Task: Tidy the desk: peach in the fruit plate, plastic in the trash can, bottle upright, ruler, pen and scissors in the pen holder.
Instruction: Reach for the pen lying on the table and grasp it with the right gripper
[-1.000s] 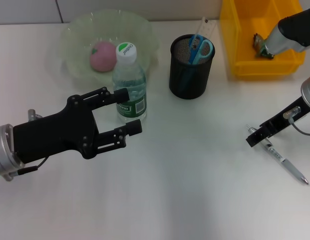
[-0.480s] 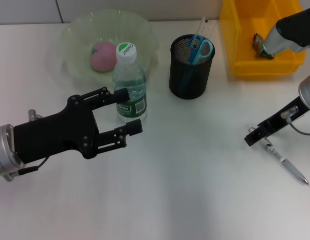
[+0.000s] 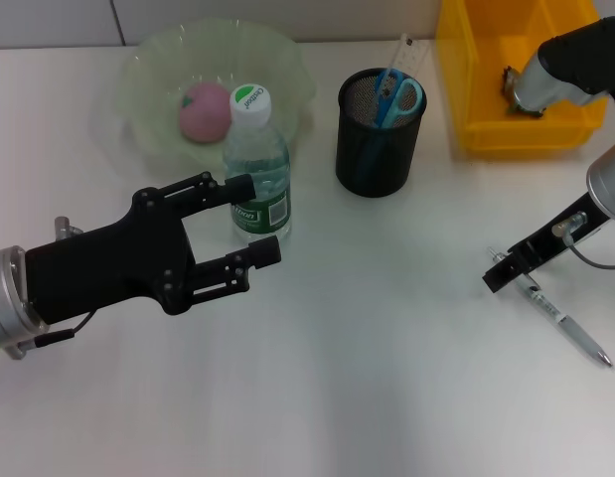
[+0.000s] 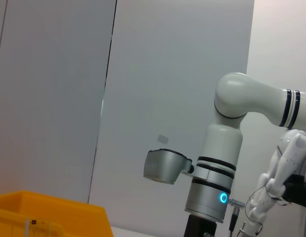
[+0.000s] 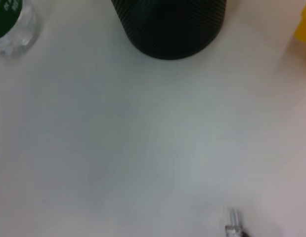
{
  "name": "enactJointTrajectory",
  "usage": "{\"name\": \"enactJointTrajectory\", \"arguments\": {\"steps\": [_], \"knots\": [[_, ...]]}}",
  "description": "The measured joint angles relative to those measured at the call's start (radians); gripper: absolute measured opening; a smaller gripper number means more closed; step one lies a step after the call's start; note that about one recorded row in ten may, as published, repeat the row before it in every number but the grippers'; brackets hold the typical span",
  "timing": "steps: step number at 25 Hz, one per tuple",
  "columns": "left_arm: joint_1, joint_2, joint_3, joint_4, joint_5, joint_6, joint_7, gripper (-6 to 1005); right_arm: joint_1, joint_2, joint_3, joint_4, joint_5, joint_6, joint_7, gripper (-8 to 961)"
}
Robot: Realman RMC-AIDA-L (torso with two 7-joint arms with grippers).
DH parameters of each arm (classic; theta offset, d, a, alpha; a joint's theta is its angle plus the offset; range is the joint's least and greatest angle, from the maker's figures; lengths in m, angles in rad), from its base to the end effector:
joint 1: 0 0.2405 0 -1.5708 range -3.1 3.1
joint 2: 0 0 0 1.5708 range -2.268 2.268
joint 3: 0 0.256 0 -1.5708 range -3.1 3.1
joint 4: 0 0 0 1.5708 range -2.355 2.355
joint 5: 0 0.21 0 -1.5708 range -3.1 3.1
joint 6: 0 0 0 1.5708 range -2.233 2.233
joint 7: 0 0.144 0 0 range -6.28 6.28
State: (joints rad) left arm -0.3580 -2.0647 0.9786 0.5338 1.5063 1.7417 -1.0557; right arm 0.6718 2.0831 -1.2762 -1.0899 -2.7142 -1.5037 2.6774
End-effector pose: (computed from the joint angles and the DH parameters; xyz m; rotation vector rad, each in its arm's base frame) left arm -0.2547 0.2703 -0.0076 -2.6429 -0.3330 -1.1824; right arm 0.2254 0.3655 -0.0073 -2.3954 1.2665 -0.5870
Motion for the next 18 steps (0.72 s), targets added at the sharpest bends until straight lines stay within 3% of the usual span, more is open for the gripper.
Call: {"name": "enactJointTrajectory", "arguments": {"steps": [18], "knots": [[-0.006,0.000,0.000,0.000,0.000,-0.003,0.002,727,0.022,0.000,-0.011,0.006,-0.038,-0.025,0.013,643]]}}
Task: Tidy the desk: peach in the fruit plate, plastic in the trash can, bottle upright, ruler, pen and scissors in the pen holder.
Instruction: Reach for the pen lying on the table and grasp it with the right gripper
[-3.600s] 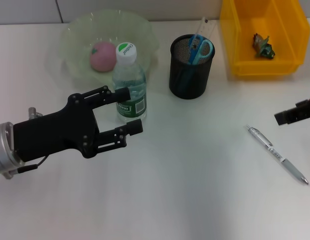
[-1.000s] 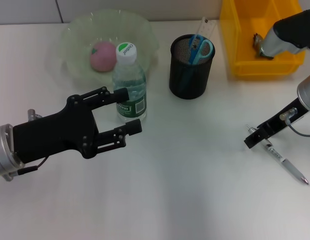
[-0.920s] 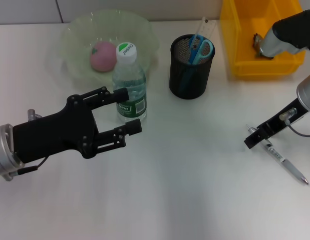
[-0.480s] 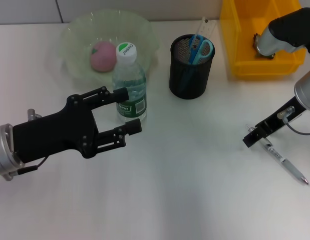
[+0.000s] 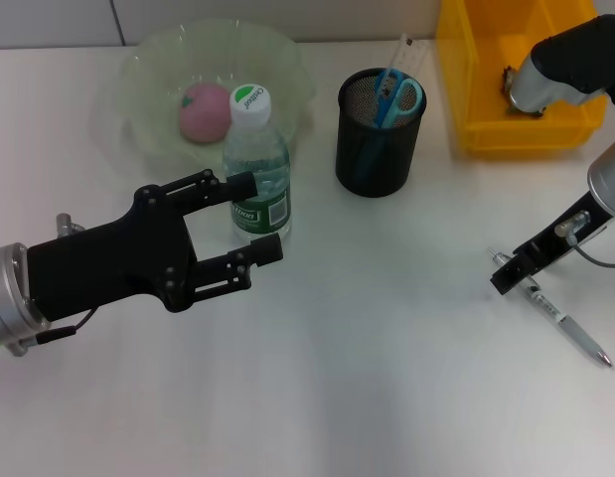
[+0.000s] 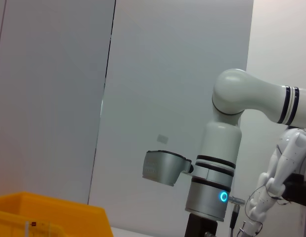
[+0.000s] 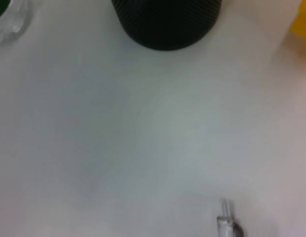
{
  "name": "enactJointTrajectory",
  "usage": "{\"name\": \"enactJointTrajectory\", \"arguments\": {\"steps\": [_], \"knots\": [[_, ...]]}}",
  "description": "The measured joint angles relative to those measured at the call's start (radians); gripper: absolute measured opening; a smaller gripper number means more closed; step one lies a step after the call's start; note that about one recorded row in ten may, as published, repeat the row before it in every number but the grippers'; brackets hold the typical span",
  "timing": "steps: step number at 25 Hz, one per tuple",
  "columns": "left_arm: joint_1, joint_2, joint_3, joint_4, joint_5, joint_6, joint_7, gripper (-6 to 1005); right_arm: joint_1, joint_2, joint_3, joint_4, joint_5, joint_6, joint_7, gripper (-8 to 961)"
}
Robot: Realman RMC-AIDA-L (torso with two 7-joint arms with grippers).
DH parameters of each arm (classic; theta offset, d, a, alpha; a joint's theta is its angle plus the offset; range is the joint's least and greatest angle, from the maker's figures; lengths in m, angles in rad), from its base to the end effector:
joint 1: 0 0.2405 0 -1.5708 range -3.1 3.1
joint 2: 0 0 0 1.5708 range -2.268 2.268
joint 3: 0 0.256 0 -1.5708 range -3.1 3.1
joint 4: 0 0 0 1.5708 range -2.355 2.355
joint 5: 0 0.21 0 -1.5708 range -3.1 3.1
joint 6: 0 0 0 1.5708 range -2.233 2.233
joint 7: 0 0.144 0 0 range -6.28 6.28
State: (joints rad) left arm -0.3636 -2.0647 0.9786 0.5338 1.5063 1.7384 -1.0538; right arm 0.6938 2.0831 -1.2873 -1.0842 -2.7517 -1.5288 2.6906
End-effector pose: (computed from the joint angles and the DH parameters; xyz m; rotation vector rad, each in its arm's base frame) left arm -0.2535 0.2721 -0.0077 -2.6440 -0.3250 -1.1801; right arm 0.2230 0.3662 -0.0065 -2.3835 1.2499 -0.6530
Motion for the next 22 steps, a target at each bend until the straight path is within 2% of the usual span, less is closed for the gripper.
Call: {"name": "enactJointTrajectory", "arguments": {"steps": [22], "knots": [[0.006,0.000,0.000,0.000,0.000,0.000,0.002,727,0.008,0.001,-0.036,0.038,0.002,0.025,0.000,606]]}}
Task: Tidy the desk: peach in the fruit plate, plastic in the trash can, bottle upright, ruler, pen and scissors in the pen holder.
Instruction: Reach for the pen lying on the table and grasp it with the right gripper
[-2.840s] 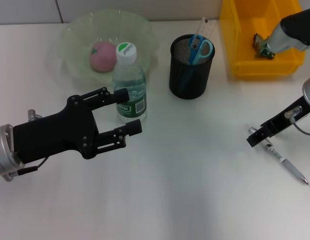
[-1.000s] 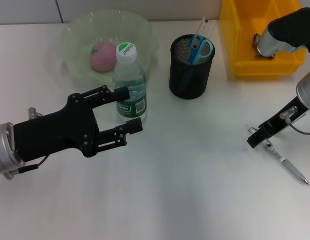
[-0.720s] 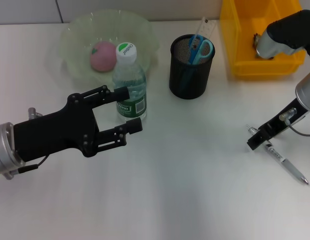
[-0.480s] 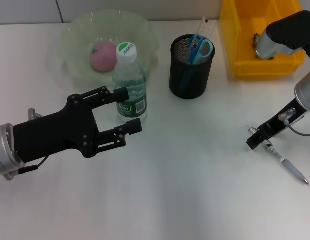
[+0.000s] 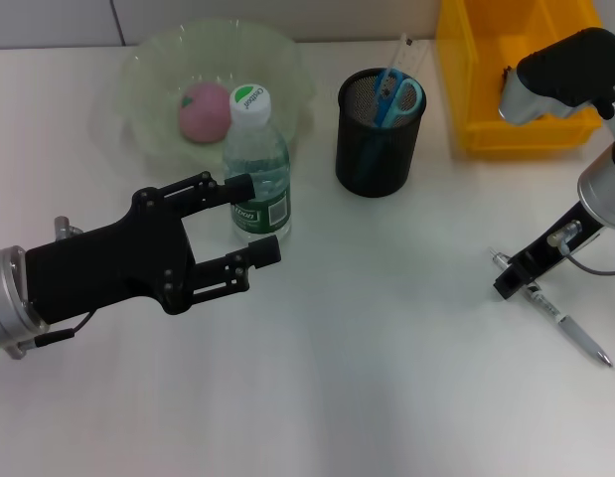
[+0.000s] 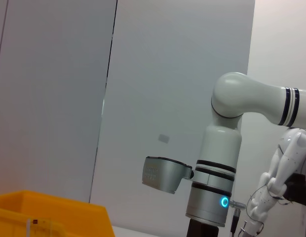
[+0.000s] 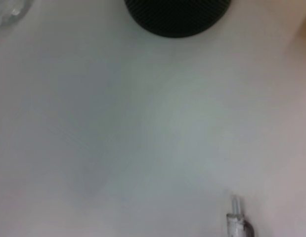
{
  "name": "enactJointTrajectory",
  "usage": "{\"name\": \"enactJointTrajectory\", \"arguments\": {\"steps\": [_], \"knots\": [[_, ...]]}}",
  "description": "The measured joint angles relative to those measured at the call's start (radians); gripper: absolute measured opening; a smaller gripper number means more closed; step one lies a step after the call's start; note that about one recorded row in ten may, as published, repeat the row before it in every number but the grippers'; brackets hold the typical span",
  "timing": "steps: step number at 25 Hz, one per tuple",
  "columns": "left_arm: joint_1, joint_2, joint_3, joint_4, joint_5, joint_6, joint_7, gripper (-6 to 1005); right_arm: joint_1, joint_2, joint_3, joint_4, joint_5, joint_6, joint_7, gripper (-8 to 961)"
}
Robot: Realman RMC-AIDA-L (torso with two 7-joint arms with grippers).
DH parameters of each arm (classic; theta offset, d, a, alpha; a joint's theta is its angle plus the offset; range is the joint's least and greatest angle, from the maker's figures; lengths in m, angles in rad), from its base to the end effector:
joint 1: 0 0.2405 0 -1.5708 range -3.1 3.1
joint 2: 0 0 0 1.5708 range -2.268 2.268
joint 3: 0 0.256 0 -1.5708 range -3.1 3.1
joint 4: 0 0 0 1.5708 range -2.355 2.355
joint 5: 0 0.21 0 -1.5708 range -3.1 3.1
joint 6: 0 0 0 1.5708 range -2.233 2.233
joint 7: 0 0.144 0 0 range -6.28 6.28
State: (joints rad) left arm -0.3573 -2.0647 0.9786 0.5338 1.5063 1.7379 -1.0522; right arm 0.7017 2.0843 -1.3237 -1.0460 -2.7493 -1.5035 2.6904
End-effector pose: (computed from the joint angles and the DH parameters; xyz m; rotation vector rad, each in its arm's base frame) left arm -0.2552 0.2705 -0.0077 -2.6406 -0.3312 -1.1772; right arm 0.2253 0.3649 -0.0158 -2.3967 1.2310 -0.6900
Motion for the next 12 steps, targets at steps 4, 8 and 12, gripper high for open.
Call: {"name": "enactJointTrajectory", "arguments": {"steps": [4,8,12], "knots": [[0.000,0.000,0.000,0.000,0.000,0.000,0.000,727,0.002,0.000,-0.001,0.000,0.000,-0.002,0.000,454],[0.000,-0.001,0.000,0.000,0.000,0.000,0.000,727,0.002,0.000,-0.002,0.000,0.000,-0.002,0.000,396],[0.000,-0.001,0.000,0.000,0.000,0.000,0.000,727,0.003,0.000,-0.002,0.005,-0.001,0.000,0.000,368]]}}
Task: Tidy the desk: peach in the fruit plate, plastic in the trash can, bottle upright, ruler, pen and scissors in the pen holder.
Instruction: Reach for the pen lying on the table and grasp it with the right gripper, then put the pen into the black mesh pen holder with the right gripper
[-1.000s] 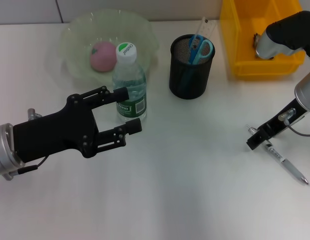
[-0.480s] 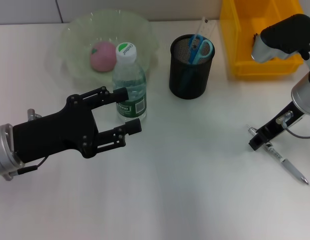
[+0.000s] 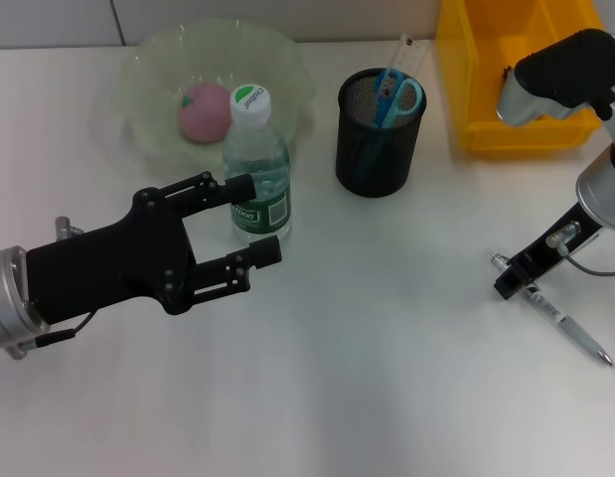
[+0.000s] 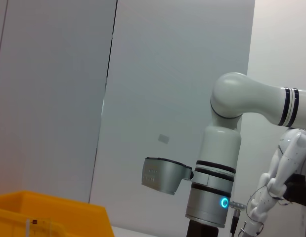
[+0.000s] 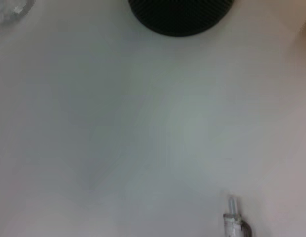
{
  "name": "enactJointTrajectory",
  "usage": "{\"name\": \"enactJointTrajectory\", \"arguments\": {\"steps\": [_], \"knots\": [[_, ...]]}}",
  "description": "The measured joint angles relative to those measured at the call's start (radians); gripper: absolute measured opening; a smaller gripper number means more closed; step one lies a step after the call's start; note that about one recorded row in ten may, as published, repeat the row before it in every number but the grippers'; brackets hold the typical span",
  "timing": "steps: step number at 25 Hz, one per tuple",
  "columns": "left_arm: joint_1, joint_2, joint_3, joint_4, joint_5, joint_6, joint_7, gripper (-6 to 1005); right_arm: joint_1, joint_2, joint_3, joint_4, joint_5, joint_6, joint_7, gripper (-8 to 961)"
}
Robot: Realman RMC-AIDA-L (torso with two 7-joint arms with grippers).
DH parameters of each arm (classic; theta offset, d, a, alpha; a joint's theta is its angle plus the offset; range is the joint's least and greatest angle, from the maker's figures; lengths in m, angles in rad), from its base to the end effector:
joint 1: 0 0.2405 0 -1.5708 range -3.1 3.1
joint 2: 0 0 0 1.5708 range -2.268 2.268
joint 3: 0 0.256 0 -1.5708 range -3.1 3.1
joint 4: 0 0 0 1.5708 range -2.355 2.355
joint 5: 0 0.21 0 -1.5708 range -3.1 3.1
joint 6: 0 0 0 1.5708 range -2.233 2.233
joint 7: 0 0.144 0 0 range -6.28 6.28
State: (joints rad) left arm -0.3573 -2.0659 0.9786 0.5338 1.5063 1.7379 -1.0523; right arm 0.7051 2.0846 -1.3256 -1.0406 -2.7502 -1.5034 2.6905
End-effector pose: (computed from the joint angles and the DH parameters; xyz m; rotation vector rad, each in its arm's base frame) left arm -0.2550 0.2704 -0.0081 -2.6404 -0.3318 -1.1788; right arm 0.2251 0.3649 -0.0167 -2.3984 1.2301 -0.6958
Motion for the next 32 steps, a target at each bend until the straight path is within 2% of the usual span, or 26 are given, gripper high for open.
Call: {"name": "enactJointTrajectory", "arguments": {"steps": [14,17,23,26,32], "knots": [[0.000,0.000,0.000,0.000,-0.002,0.000,0.000,728,0.004,0.000,-0.011,0.004,0.000,-0.003,0.000,273],[0.000,0.000,0.000,0.000,-0.002,0.000,0.000,728,0.005,0.000,-0.011,0.001,0.000,-0.003,0.000,180],[0.000,0.000,0.000,0.000,-0.004,0.000,0.000,728,0.005,0.000,-0.011,-0.012,0.004,0.000,-0.004,179],[0.000,0.000,0.000,0.000,-0.005,0.000,0.000,728,-0.005,0.000,-0.011,-0.042,0.006,0.009,-0.006,179],[0.000,0.001,-0.001,0.000,-0.008,0.000,0.000,728,-0.082,-0.002,-0.003,-0.222,0.100,0.035,-0.033,180]]}}
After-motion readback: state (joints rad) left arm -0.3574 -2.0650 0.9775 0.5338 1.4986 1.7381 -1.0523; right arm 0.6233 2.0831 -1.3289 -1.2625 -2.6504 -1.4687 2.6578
